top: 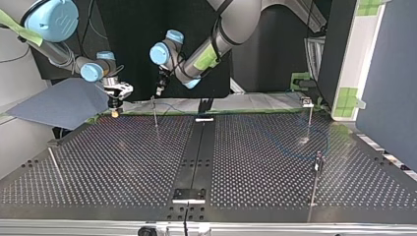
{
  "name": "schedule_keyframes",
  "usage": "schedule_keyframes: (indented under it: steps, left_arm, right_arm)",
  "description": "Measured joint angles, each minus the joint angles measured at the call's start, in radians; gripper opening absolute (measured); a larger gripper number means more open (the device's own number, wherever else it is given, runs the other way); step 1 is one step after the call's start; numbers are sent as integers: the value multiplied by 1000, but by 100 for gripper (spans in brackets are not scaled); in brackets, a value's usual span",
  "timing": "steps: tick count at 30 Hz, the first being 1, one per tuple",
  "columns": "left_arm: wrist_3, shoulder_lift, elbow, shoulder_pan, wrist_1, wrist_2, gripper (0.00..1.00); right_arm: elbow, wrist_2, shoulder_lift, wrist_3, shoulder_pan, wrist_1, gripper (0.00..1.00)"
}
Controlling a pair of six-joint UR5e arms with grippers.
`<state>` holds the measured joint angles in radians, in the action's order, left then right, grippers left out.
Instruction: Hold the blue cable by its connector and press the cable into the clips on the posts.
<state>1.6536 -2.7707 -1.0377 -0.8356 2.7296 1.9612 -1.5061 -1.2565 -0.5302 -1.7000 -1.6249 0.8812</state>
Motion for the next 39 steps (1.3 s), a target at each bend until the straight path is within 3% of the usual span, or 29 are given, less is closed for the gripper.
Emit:
schedule_keyframes:
  steps: [23,33,39]
  left_arm:
    - [23,0,0,-5,-84,3,100]
    - [23,0,-1,-6,-80,5,100]
    - [25,28,-32,-19,-54,45,100]
  right_arm:
    - [0,0,0,-1,-2,4,0]
    - [0,1,0,-1,-3,2,0]
    - [0,1,0,0,-3,0,0]
